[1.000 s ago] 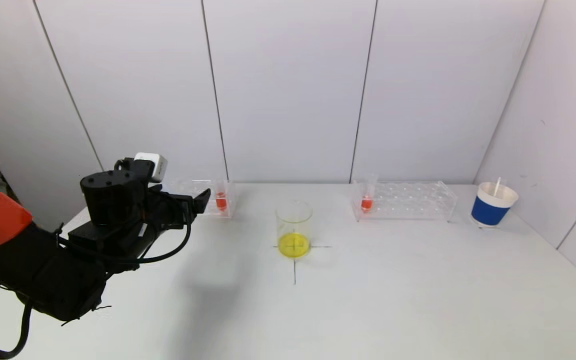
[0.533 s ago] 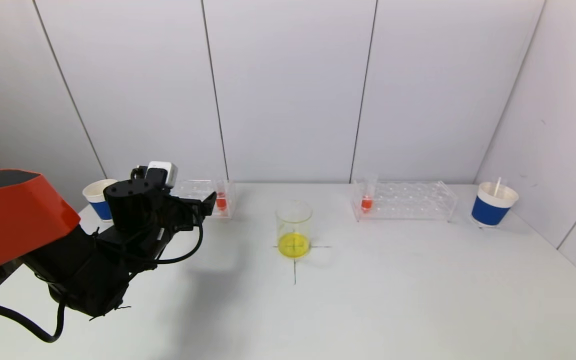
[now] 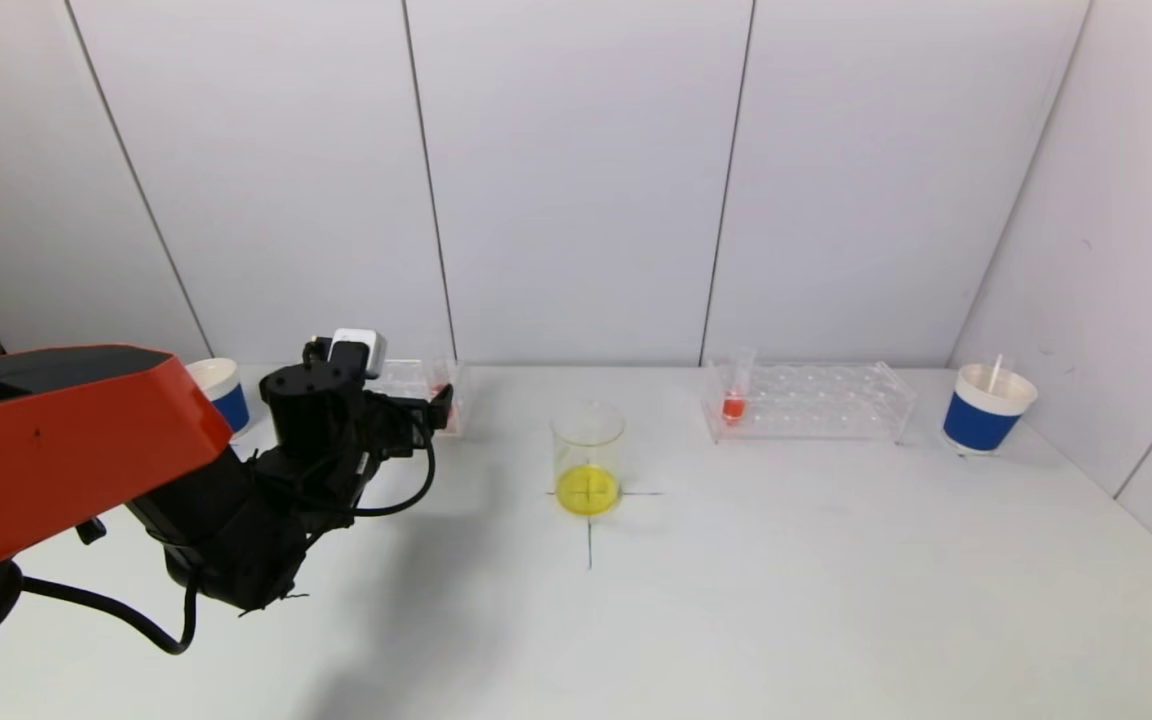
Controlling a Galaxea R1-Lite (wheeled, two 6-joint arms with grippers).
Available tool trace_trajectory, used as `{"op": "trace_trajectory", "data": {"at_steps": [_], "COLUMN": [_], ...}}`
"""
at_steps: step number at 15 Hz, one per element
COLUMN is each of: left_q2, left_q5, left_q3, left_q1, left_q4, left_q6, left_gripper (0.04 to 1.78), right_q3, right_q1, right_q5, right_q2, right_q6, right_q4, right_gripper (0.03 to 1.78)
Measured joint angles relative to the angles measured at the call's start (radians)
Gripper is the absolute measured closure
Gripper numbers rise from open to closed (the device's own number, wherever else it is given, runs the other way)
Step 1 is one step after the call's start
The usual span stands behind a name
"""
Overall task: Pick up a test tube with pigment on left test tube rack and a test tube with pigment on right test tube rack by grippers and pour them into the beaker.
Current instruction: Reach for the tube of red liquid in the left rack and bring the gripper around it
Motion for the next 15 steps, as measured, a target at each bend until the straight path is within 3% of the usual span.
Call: {"op": "trace_trajectory", "data": {"at_steps": [15], "left_q2": [0.112], "left_q5": [0.056], "left_q3": [-0.129], "left_q1": [-0.006], "left_q4": [-0.018], "left_q6": [0.006], "left_gripper": [0.05], "right_q3": [0.0], "right_q1": [0.0], "right_q5": [0.0], "right_q2": [0.0], "right_q6": [0.0], "right_q4": [0.0], "right_gripper": [0.05]}}
